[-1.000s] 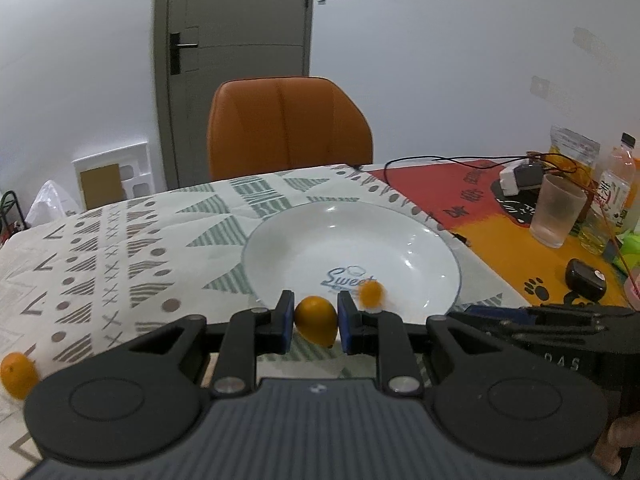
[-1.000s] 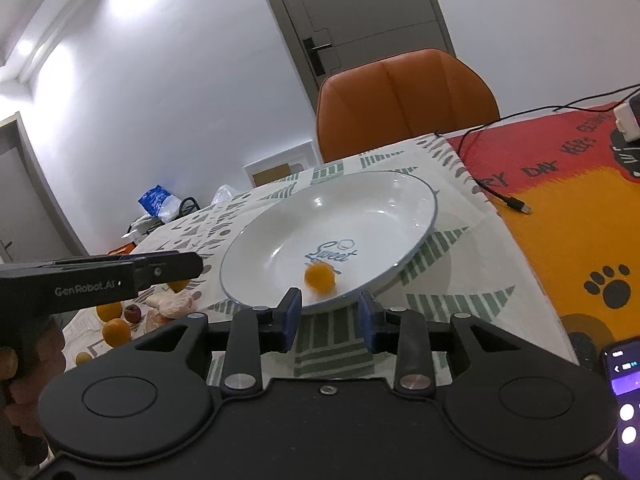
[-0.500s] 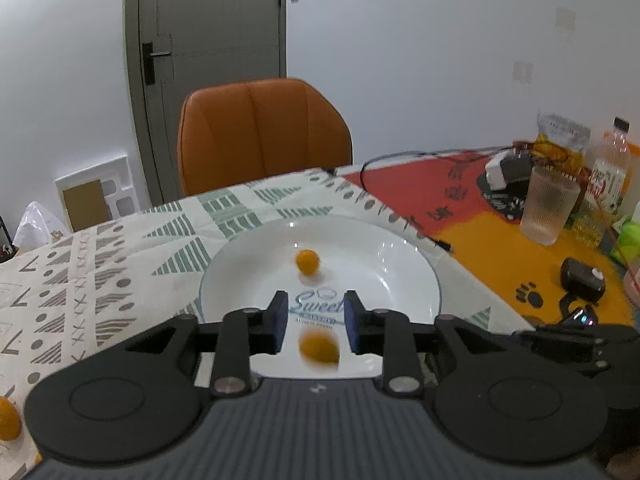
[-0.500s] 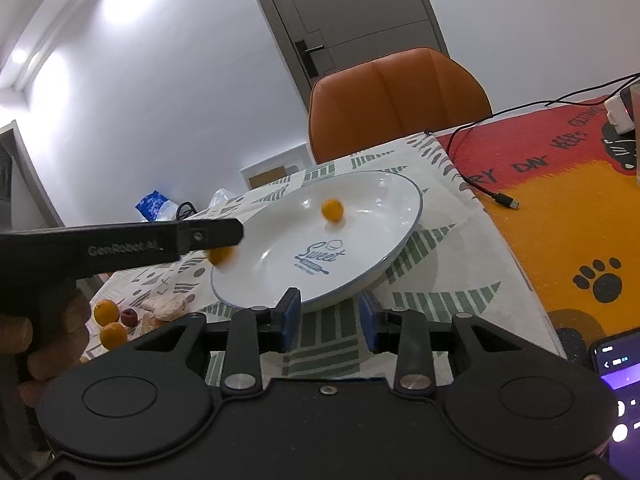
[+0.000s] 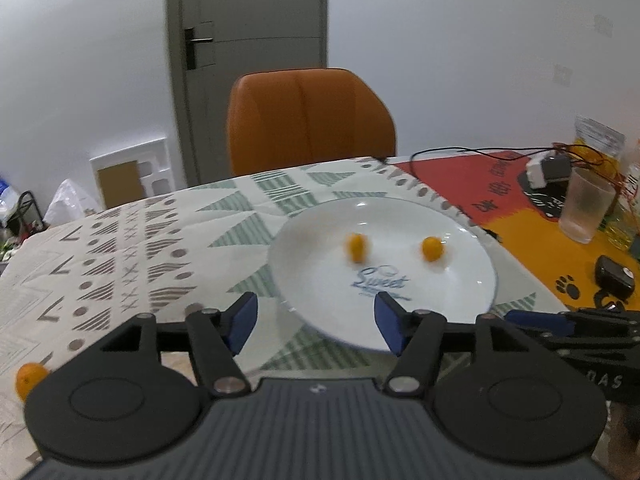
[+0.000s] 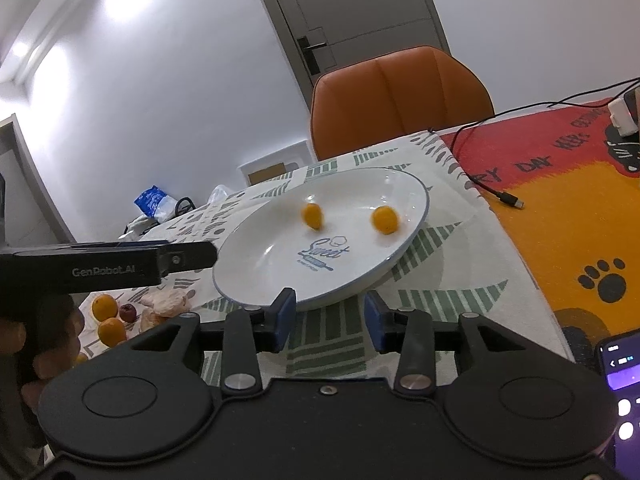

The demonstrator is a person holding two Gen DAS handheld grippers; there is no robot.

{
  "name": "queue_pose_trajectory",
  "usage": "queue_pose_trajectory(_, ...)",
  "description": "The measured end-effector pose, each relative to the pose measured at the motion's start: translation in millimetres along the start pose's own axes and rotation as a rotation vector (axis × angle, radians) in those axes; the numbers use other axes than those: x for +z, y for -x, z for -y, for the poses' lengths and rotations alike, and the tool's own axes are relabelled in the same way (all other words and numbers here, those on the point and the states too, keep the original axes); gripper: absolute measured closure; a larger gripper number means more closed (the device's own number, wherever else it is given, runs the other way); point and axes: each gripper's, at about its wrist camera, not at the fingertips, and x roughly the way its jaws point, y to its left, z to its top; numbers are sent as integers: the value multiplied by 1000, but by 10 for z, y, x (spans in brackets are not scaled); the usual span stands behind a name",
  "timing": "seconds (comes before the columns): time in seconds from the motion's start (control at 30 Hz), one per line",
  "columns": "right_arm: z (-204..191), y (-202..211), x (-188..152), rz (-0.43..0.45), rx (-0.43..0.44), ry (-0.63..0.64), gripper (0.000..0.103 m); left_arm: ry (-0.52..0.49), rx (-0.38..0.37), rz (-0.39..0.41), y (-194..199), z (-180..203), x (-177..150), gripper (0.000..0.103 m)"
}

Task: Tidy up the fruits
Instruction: 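Withdraw both open grippers from the bowl back toward the remaining fruit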

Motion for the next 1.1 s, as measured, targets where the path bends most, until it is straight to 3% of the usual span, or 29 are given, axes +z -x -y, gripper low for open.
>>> queue_pose_trajectory(0.13,-53,9,-7,2,-10,10,55,33,29,8,88,-142,-41,31)
queue_pose_trajectory(0.47,-209,12,10,2,-6,34,54,110,93,16,351,-503,-157,30)
queue_pose_trajectory(0.63,-313,39,20,15,-7,56,46,140,143,31,495,-665,-209,29)
queue_pose_trajectory(0.8,-391,40,9,24,-13,64,39,155,175,53,642,-771,-273,18)
queue_pose_trajectory(0.87,-428,42,9,31,-13,67,34,154,188,63,701,-804,-299,16)
queue_pose_trajectory(1.03,-547,94,21,65,-25,92,7,172,196,83,842,-896,-369,15)
queue_pose_trajectory(1.1,-598,108,27,72,-27,105,4,175,204,90,897,-921,-396,14)
